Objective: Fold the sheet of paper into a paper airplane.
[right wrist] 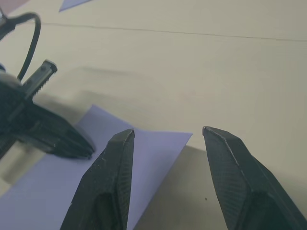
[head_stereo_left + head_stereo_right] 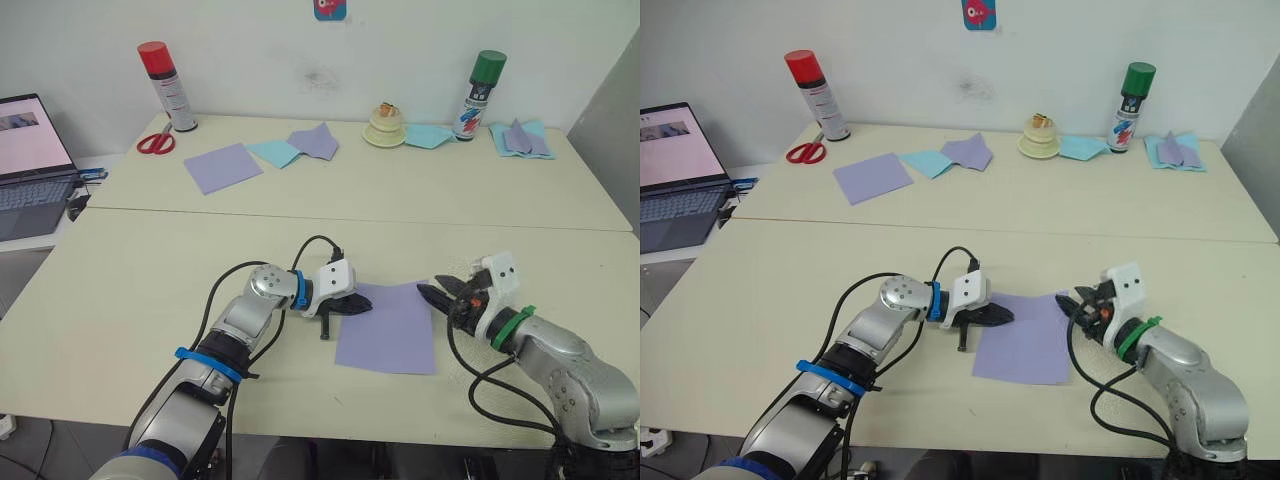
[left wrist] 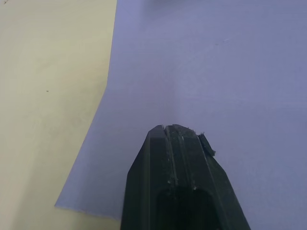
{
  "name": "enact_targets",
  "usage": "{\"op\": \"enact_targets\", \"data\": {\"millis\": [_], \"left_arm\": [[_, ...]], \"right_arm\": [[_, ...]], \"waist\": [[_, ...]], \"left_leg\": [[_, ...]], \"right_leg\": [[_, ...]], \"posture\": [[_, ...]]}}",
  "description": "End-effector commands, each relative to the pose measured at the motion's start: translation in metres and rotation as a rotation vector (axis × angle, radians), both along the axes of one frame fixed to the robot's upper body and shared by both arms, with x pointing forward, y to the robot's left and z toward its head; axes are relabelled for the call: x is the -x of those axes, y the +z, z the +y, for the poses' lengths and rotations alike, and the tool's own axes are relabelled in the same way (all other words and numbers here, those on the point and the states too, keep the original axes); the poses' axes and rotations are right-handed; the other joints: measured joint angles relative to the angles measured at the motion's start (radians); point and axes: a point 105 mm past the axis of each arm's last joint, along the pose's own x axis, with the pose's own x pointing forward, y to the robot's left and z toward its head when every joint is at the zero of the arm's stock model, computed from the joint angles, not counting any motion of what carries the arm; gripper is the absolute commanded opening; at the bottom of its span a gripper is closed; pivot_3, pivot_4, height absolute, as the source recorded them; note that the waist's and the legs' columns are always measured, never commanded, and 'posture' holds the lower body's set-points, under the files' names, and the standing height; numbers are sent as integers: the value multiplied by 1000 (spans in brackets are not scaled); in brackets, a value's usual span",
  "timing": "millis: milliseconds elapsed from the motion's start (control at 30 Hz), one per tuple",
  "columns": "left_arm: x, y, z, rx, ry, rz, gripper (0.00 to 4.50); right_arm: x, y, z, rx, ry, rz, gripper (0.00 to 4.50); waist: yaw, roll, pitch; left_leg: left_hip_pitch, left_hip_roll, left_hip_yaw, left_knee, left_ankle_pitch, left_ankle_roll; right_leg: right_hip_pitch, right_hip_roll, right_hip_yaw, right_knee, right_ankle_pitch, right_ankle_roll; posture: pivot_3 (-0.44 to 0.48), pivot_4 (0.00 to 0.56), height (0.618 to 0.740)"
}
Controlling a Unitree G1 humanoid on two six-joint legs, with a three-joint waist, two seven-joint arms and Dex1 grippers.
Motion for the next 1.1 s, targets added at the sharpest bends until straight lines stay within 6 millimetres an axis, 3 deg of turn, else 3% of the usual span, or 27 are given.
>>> {"op": "enact_targets", "data": {"millis": [33, 467, 567, 733, 933, 1100], "left_arm": [[6, -15, -3, -47, -13, 31, 0], [6, -16, -3, -43, 1, 32, 0], [5, -16, -2, -44, 1, 32, 0], [5, -17, -2, -45, 2, 31, 0], [5, -17, -2, -47, 2, 31, 0], [7, -17, -2, -47, 2, 32, 0]], "right_arm": [[-6, 5, -3, -90, -43, 44, 2322], [-11, -1, -1, -173, -63, 141, 2322], [-11, -2, 1, -184, -63, 150, 1752], [-11, -3, 6, -187, -54, 160, 40], [-9, 3, 15, -90, 0, 99, 40], [1, 9, 32, 147, 128, -56, 40]], "waist": [[0, 0, 0], [3, 1, -1], [3, 1, -1], [3, 1, -1], [3, 1, -1], [2, 1, -1]], "left_leg": [[0, 0, 0, 0, 0, 0], [0, -1, 0, 0, 0, 0], [0, -1, 0, 0, 0, 0], [0, -1, 0, -1, 0, 1], [0, -1, 0, -1, 0, 1], [0, -1, 0, -1, 0, 1]], "right_leg": [[0, 0, 0, 0, 0, 0], [0, 0, 1, 0, 0, 0], [0, 0, 1, 0, 0, 0], [0, 0, 1, 0, 0, 0], [0, 0, 1, 0, 0, 0], [0, 0, 1, -1, 0, 0]], "posture": [[0, 150, 717], [0, 150, 717], [0, 150, 717], [0, 150, 717], [0, 150, 717], [0, 150, 717]]}}
